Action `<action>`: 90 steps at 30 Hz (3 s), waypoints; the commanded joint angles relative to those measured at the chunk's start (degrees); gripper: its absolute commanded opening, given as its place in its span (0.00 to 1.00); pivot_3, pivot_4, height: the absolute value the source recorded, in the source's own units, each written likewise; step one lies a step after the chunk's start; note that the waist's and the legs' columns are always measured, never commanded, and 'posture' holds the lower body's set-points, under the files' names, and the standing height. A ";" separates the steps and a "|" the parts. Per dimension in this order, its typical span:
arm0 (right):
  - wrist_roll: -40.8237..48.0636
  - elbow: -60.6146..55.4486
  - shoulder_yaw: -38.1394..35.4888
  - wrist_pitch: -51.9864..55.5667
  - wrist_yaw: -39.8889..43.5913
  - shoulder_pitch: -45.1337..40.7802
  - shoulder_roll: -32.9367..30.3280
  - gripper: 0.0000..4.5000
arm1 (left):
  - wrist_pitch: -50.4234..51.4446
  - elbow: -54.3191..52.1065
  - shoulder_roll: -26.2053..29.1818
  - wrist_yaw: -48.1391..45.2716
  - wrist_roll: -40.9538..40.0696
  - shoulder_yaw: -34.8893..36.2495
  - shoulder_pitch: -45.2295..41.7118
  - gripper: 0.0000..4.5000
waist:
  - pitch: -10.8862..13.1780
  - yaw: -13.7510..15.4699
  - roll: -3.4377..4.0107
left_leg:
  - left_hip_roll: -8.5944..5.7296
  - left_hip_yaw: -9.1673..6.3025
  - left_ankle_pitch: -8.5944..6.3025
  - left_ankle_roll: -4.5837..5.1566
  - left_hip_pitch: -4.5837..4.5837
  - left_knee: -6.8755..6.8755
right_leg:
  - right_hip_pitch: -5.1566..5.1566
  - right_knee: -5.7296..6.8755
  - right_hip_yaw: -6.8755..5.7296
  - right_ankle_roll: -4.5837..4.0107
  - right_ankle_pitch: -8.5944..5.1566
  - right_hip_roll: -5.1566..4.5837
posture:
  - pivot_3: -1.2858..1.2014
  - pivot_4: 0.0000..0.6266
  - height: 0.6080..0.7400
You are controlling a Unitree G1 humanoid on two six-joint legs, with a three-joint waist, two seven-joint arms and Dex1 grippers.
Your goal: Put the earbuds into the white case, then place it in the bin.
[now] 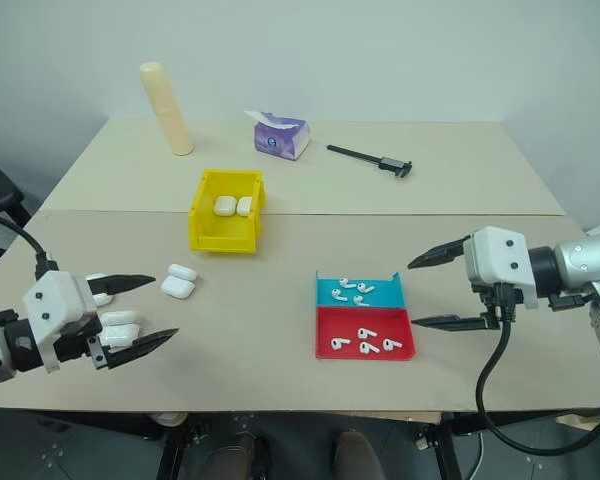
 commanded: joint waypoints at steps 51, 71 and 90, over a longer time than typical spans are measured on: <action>1.33 -7.29 -2.64 7.38 -2.92 5.64 -0.89 0.99 | 29.84 12.43 30.87 97.24 -86.29 -10.41 -3.59 1.00 | 0.35 0.21 0.00 | -0.29 0.09 0.14 -0.23 0.25 -0.53 | -0.03 -0.01 -0.06 -0.19 0.00 -0.41 | 0.52 0.24 1.00; 1.48 -11.31 -7.33 8.80 -4.74 12.16 -1.62 0.99 | 35.21 22.54 15.15 112.68 -86.29 -21.35 -21.67 1.00 | 0.42 1.41 -0.13 | -0.25 0.04 0.20 -0.29 0.25 -0.48 | 0.07 -0.03 0.03 -0.11 0.03 -0.21 | 0.52 0.24 1.00; 0.34 -11.52 -6.78 8.38 -6.38 12.97 -0.90 0.99 | 35.76 23.24 4.84 124.25 -86.29 -19.65 -24.24 1.00 | 0.45 1.38 -0.18 | -0.19 -0.05 0.26 -0.35 0.28 -0.45 | 0.13 -0.02 0.06 -0.10 0.04 -0.12 | 0.52 0.24 1.00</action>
